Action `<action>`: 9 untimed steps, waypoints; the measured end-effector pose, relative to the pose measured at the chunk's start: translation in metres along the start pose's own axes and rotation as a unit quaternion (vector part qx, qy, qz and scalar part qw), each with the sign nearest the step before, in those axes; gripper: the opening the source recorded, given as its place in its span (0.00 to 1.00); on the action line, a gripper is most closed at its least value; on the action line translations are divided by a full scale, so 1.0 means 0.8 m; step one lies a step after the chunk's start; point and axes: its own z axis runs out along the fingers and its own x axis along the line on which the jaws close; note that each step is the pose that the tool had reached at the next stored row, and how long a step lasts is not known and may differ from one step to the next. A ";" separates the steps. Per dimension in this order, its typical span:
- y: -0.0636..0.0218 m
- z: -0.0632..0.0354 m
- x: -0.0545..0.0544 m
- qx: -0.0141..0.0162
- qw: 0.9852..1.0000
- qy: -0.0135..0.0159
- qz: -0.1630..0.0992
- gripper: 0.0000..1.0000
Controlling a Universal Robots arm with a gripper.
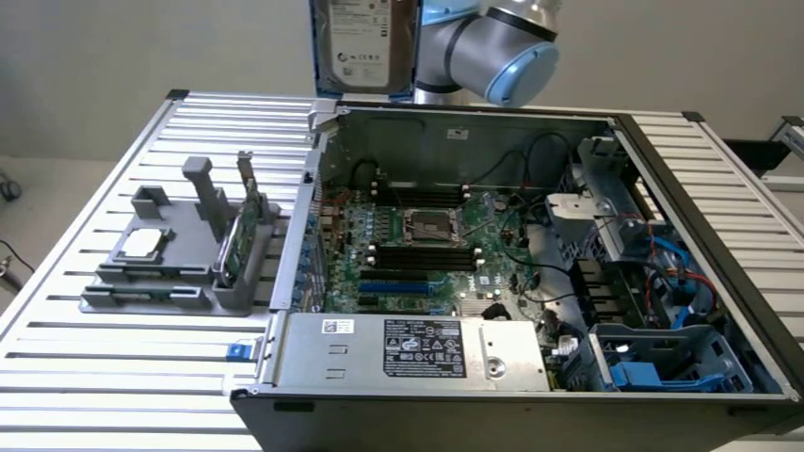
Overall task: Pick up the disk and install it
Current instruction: 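Pick up the disk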
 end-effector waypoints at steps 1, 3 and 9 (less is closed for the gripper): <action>-0.006 0.000 0.002 0.000 1.000 0.000 0.000 0.33; -0.017 0.000 0.007 0.000 1.000 0.000 0.000 0.33; -0.050 0.001 0.022 0.000 1.000 0.000 0.000 0.33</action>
